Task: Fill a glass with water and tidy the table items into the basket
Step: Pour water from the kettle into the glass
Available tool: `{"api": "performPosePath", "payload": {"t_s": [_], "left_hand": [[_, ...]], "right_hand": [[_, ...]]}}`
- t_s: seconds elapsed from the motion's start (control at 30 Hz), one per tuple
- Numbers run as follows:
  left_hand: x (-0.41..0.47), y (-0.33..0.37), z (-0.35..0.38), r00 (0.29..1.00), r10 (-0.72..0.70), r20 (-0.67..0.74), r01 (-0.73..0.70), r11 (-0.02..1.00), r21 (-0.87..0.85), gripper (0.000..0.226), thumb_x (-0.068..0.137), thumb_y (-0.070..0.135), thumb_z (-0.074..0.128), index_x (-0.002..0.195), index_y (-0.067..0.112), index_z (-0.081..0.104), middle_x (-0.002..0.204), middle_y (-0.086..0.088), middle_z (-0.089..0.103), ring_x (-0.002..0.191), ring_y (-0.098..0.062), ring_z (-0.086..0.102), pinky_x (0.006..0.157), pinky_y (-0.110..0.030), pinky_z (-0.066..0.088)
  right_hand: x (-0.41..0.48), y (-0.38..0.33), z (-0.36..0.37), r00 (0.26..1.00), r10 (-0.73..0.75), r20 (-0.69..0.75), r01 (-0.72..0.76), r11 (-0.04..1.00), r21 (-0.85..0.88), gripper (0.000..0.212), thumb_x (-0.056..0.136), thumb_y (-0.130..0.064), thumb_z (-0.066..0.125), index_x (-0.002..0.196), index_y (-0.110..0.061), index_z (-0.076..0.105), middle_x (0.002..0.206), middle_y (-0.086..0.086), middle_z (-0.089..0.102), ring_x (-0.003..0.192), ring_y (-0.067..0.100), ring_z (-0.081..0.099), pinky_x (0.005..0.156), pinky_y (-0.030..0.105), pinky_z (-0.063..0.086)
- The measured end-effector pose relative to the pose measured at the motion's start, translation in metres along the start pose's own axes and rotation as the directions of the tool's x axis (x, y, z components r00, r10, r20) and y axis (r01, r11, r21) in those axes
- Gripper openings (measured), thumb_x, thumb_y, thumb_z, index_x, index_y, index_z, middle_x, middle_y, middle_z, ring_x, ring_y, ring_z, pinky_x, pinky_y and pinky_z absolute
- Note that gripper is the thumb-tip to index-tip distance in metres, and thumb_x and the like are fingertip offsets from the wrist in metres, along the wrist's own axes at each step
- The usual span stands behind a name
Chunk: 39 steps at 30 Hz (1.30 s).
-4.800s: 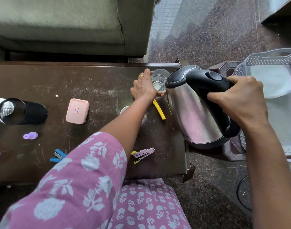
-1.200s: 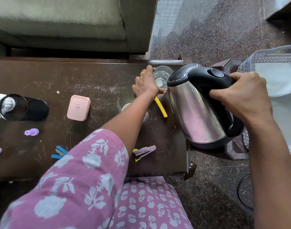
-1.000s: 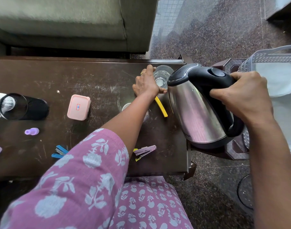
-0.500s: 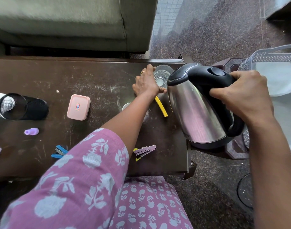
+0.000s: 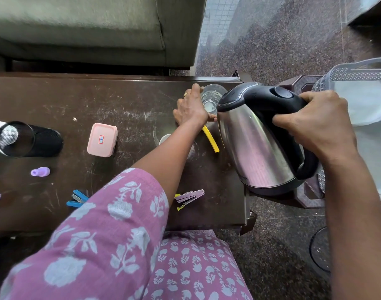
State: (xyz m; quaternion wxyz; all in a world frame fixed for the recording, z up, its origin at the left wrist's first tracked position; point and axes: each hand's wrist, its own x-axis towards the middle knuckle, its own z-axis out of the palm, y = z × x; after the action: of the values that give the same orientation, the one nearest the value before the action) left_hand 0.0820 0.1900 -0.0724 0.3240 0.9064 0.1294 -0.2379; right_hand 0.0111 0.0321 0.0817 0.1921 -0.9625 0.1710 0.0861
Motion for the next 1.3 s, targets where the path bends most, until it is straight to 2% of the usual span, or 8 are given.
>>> {"api": "performPosePath", "payload": {"t_s": [0.17, 0.5, 0.77, 0.97, 1.03, 1.13, 1.2, 1.3], "left_hand": [[-0.001, 0.0, 0.0, 1.0, -0.003, 0.003, 0.003, 1.0, 0.006, 0.075, 0.061, 0.03, 0.084, 0.122, 0.031, 0.041, 0.13, 0.003, 0.049, 0.12, -0.028, 0.045, 0.09, -0.046, 0.039], [-0.001, 0.002, 0.001, 1.0, -0.016, -0.009, 0.016, 1.0, -0.005, 0.073, 0.061, 0.029, 0.084, 0.121, 0.031, 0.042, 0.13, 0.005, 0.049, 0.12, -0.028, 0.045, 0.089, -0.045, 0.039], [-0.004, 0.001, 0.002, 1.0, -0.019, -0.01, 0.018, 1.0, -0.02, 0.068, 0.068, 0.026, 0.079, 0.124, 0.031, 0.04, 0.131, 0.004, 0.048, 0.12, -0.029, 0.046, 0.091, -0.046, 0.04], [-0.006, -0.001, 0.004, 0.999, -0.02, 0.029, 0.02, 1.0, 0.006, 0.075, 0.072, 0.022, 0.076, 0.132, 0.035, 0.034, 0.135, 0.004, 0.047, 0.124, -0.027, 0.043, 0.096, -0.044, 0.037], [-0.006, 0.005, 0.003, 1.0, -0.021, 0.016, 0.021, 0.999, 0.035, 0.072, 0.078, 0.015, 0.066, 0.138, 0.033, 0.03, 0.14, 0.003, 0.042, 0.127, -0.027, 0.038, 0.101, -0.042, 0.033], [-0.017, 0.02, 0.002, 0.998, 0.008, -0.064, -0.006, 0.999, 0.033, 0.072, 0.08, 0.008, 0.056, 0.143, 0.025, 0.026, 0.147, -0.001, 0.034, 0.133, -0.027, 0.031, 0.109, -0.04, 0.028], [-0.017, 0.029, -0.001, 0.991, 0.031, -0.133, -0.033, 0.999, -0.016, 0.068, 0.081, 0.007, 0.051, 0.143, 0.02, 0.027, 0.147, -0.003, 0.034, 0.134, -0.026, 0.03, 0.112, -0.039, 0.026], [-0.036, 0.071, 0.011, 0.981, 0.149, -0.125, -0.157, 0.986, -0.06, 0.061, 0.082, 0.008, 0.048, 0.14, 0.016, 0.034, 0.144, -0.005, 0.039, 0.133, -0.026, 0.033, 0.112, -0.037, 0.028]], "right_hand": [[0.0, -0.001, -0.001, 1.0, 0.001, -0.004, -0.001, 1.0, 0.007, 0.026, 0.05, -0.036, 0.055, 0.066, -0.017, 0.06, 0.054, 0.007, 0.053, 0.069, 0.033, 0.06, 0.061, 0.032, 0.046], [-0.001, -0.002, -0.004, 1.0, 0.005, -0.014, -0.004, 1.0, 0.023, 0.029, 0.049, -0.036, 0.054, 0.066, -0.013, 0.062, 0.054, 0.004, 0.055, 0.064, 0.031, 0.056, 0.058, 0.028, 0.038], [-0.005, 0.009, 0.0, 0.996, 0.016, -0.086, -0.012, 0.999, 0.048, 0.034, 0.051, -0.036, 0.057, 0.066, -0.006, 0.063, 0.048, 0.007, 0.042, 0.062, 0.029, 0.05, 0.056, 0.031, 0.039], [-0.018, 0.028, 0.004, 0.976, 0.108, -0.188, -0.067, 0.976, 0.209, 0.027, 0.054, -0.033, 0.061, 0.058, -0.007, 0.053, 0.047, 0.006, 0.035, 0.057, 0.017, 0.038, 0.045, 0.021, 0.029], [-0.023, 0.035, 0.004, 0.962, 0.158, -0.222, -0.089, 0.953, 0.289, 0.026, 0.054, -0.033, 0.062, 0.054, -0.01, 0.049, 0.051, 0.016, 0.041, 0.057, 0.017, 0.037, 0.044, 0.02, 0.028], [-0.032, 0.049, 0.003, 0.929, 0.237, -0.283, -0.105, 0.904, 0.414, 0.03, 0.053, -0.032, 0.064, 0.055, -0.006, 0.05, 0.06, 0.028, 0.046, 0.058, 0.015, 0.036, 0.046, 0.033, 0.034], [-0.034, 0.056, 0.002, 0.921, 0.25, -0.299, -0.062, 0.852, 0.52, 0.032, 0.053, -0.029, 0.064, 0.057, -0.002, 0.05, 0.055, 0.028, 0.047, 0.05, 0.02, 0.04, 0.044, 0.042, 0.038], [-0.052, 0.076, -0.018, 0.865, 0.306, -0.396, -0.008, 0.799, 0.601, 0.021, 0.056, -0.022, 0.065, 0.052, -0.007, 0.051, 0.044, 0.008, 0.046, 0.044, 0.019, 0.042, 0.037, 0.031, 0.032]]}}
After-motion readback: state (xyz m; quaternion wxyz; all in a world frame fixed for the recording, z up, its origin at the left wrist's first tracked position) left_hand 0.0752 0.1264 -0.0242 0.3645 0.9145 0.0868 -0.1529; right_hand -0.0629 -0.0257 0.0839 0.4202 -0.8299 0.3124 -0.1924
